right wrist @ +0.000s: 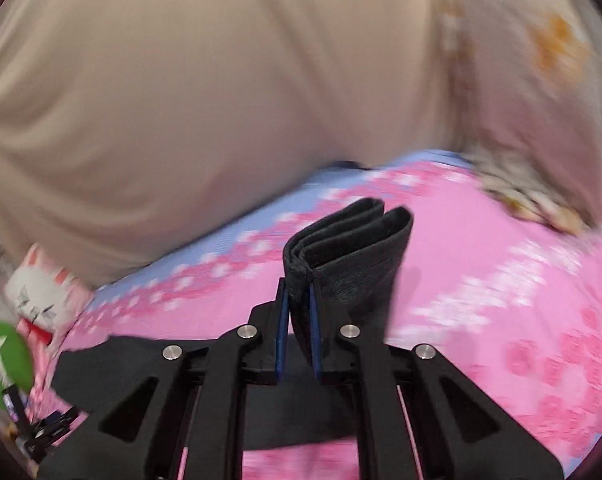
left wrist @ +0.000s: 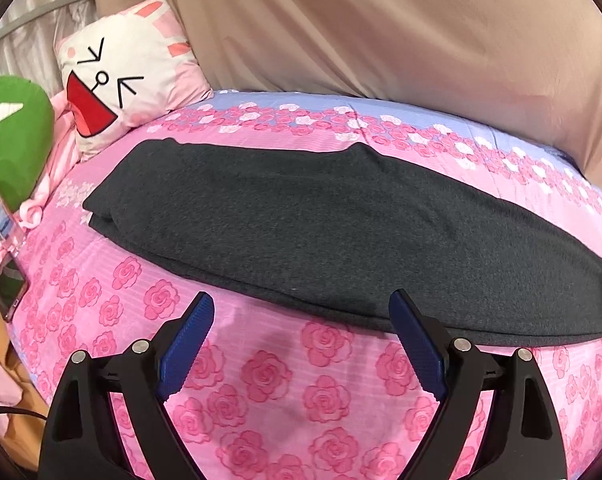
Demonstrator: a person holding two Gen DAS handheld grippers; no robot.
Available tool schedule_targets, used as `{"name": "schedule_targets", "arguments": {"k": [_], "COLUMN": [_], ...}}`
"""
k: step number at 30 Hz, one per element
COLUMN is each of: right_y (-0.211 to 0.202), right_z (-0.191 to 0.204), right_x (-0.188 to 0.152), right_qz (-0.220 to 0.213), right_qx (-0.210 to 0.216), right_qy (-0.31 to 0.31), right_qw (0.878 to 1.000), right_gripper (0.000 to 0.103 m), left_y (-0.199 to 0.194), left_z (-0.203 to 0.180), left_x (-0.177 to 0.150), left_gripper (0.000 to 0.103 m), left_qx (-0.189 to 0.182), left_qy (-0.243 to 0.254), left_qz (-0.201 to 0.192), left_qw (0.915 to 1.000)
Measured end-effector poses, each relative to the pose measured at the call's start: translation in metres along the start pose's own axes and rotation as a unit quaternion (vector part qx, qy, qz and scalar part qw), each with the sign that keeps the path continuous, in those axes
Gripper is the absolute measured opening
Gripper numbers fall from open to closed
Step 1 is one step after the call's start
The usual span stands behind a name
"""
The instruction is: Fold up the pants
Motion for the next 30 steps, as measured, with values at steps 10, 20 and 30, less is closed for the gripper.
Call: {"name": "schedule_targets", "arguments": {"k": [10,20,30], "right_y": [0.078,0.085,0.090], "right_z": [0.211,0.214,0.215], "right_x": [-0.144,-0.182,-0.218], "right_qz": [0.152,0.181,0.225], "right_qx": [0.147,0.129,0.133], "right_qy": [-0.098,-0.090,-0.104], "right_qw": [0.972,0.971,0.960], "right_gripper": [0.009,0.009,0.022], "left_y": [-0.008,-0.003,0.005], "left_z": [0.064,0.095,0.098], "left_x": [0.005,0.005,0.006], "left_gripper": [0.087,0.087,0.087], "left_qx": [0.010,0.011,-0.001], "left_qy": [-0.046,-0.064,-0.087], "left_qz": [-0.015,-0.016,-0.006], "left_qw": [0.9988,0.9978,0.9962]}}
Point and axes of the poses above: each gripper's, at about its wrist camera, not at the fingertips, and y roughly the way its jaws point, z to its left, x to its top, the point moved 6 cm from there along y, roughly the way its jaws point, and after that the axes turned 14 degrees about -z, right-handed, at the moved point
